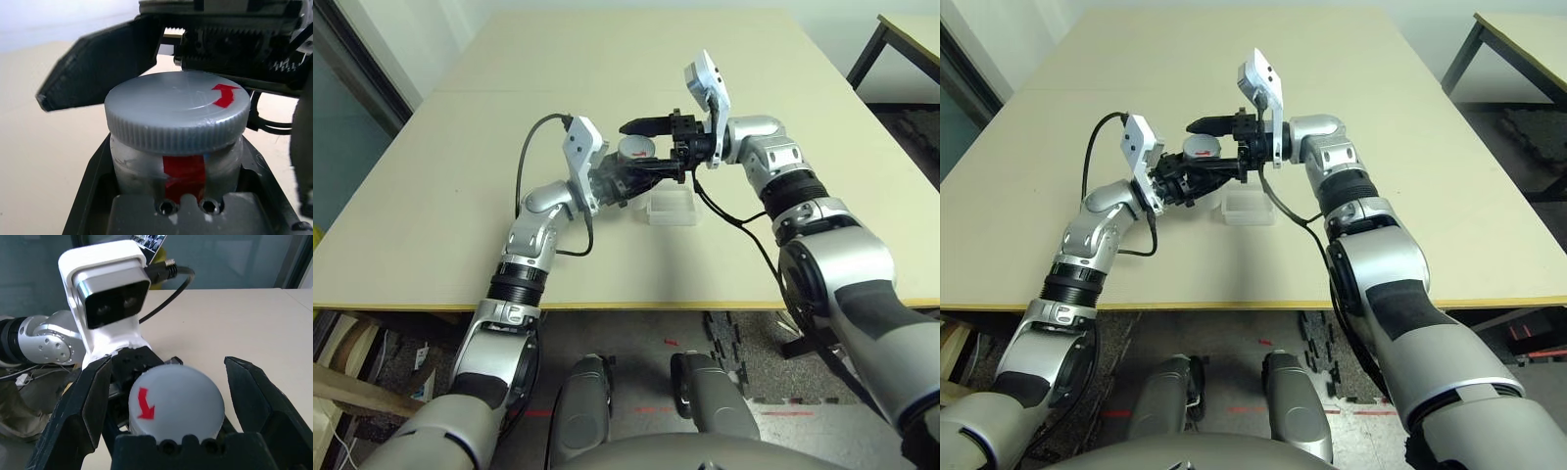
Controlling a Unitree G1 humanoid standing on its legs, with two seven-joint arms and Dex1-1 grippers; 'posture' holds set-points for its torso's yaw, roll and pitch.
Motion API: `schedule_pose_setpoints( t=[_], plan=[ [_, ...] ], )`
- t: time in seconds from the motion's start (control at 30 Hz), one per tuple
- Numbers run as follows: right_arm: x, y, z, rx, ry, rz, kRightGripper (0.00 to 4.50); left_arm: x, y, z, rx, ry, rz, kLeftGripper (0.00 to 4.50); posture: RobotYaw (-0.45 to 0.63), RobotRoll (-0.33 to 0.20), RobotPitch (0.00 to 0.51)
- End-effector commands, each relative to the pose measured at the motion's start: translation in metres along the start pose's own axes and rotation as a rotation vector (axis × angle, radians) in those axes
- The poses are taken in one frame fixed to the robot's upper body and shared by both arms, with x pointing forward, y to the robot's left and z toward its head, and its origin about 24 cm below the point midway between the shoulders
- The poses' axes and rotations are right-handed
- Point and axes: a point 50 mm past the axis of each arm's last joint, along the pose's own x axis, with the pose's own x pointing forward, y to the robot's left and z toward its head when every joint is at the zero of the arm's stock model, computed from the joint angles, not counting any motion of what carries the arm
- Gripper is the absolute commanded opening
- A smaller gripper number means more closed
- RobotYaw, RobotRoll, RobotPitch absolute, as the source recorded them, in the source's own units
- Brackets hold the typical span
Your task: Pour the medicine from the bottle into the box.
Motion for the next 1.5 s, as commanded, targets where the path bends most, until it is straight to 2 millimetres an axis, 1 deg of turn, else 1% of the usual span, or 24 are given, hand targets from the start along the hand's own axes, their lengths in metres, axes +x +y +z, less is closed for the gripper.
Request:
schedule_pose_setpoints(
  t=[0.03,0.33,0.53,0.67,0.83,1.1,1.3,1.4,1.5],
  plan=[
    [0.002,-0.001,0.003,-0.020,-0.013,-0.023,4.50,0.002,-0.001,0.003,0.018,-0.008,-0.009,2.66,-0.10,0.000,0.087],
    [-0.006,-0.008,0.001,-0.031,0.022,-0.130,4.50,-0.001,-0.003,0.002,0.009,-0.011,-0.020,2.66,-0.10,0.000,0.086],
    [-0.020,-0.011,-0.002,-0.026,0.049,-0.168,4.50,-0.003,-0.003,0.001,0.004,-0.008,-0.014,2.66,-0.09,0.000,0.087],
    [-0.035,-0.013,-0.003,-0.025,0.074,-0.191,4.50,-0.003,-0.001,0.002,0.004,-0.008,-0.006,2.66,-0.09,0.000,0.084],
    [-0.049,-0.013,-0.005,-0.018,0.097,-0.201,4.50,-0.003,0.000,0.002,0.004,-0.009,-0.002,2.66,-0.10,0.000,0.081],
    [-0.065,-0.012,-0.004,-0.008,0.116,-0.203,4.50,-0.002,0.000,0.001,0.004,-0.009,0.001,2.66,-0.10,0.000,0.079],
    [-0.069,-0.010,-0.001,0.003,0.118,-0.144,4.50,-0.003,0.002,-0.001,0.005,-0.005,0.008,2.66,-0.10,0.000,0.080],
    [-0.066,-0.007,0.002,0.008,0.109,-0.088,4.50,-0.003,0.002,-0.001,0.005,-0.003,0.012,2.66,-0.10,0.000,0.081],
    [-0.056,-0.004,0.004,0.008,0.086,-0.031,4.50,-0.003,0.003,-0.001,0.007,-0.001,0.012,2.66,-0.11,0.000,0.082]
  ],
)
